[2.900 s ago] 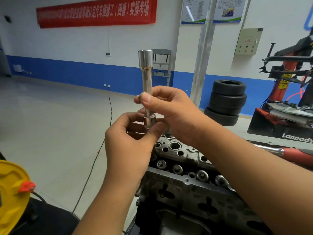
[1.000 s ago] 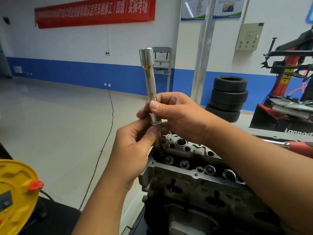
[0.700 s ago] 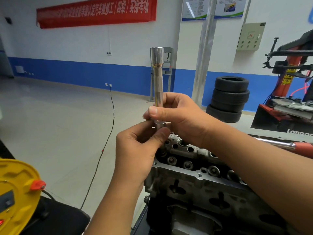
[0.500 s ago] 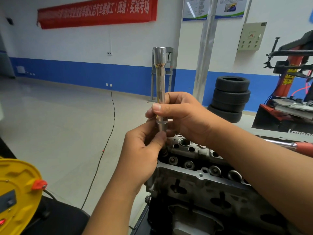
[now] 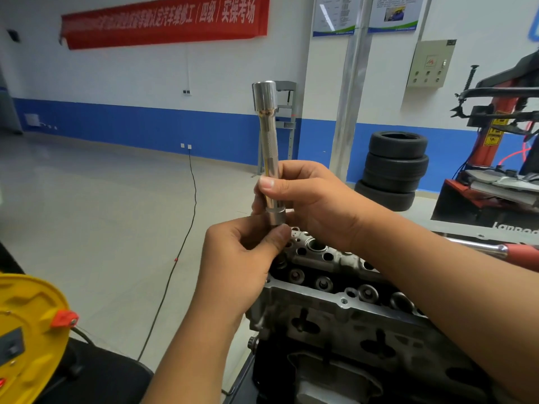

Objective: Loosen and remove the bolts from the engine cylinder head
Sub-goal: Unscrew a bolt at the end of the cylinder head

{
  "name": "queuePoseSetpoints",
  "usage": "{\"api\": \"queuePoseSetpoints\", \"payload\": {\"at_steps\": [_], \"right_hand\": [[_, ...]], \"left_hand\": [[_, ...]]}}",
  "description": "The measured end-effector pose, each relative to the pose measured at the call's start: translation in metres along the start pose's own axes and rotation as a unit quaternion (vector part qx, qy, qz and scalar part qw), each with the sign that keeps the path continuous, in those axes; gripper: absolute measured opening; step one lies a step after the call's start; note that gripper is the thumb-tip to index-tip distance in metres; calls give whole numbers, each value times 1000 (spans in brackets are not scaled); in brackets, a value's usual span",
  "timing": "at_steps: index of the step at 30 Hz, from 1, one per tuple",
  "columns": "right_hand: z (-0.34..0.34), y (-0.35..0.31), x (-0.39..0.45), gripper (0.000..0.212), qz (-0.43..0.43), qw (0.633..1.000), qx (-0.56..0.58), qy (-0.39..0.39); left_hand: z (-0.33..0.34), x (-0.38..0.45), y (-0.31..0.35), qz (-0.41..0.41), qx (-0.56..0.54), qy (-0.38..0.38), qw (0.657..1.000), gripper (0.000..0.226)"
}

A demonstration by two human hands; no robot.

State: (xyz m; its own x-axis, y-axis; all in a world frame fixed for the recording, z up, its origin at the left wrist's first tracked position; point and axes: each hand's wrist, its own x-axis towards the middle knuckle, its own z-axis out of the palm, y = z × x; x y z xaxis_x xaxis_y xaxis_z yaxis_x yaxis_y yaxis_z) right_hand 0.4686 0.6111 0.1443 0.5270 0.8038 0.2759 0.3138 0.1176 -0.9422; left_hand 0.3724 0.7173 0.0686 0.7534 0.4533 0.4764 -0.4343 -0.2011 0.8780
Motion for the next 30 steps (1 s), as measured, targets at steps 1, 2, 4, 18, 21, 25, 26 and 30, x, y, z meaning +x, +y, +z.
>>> {"api": "queuePoseSetpoints", "payload": {"at_steps": [1,2,4,18,21,25,26,30], "right_hand": [[-1,0,0,24,-1,1000,2,3],[-1,1,1,22,-2,1000,5,4],[-1,1,1,18,-4,1000,7,2],[-3,-1,1,10,-32,999,3,-5],[-2,-1,0,12,-45,999,-12,5],[-3,0,1,18,-51,998,-13,24],[-3,0,1,21,-50,998,-12,27],[-3,-1,2,20,-39,999,-12,26]], "left_hand": [[-1,0,0,-11,13,-21,1000,29],[-1,0,1,-16,26,-33,999,31],[1,1,0,-7,49,-21,999,31],[3,2,-5,-16,39,48,998,21],[1,2,-2,-9,58,58,997,19],[0,3,0,-14,70,44,996,27],[-1,3,-1,-23,76,25,996,22],[-5,3,-3,-38,63,-78,994,18]]}}
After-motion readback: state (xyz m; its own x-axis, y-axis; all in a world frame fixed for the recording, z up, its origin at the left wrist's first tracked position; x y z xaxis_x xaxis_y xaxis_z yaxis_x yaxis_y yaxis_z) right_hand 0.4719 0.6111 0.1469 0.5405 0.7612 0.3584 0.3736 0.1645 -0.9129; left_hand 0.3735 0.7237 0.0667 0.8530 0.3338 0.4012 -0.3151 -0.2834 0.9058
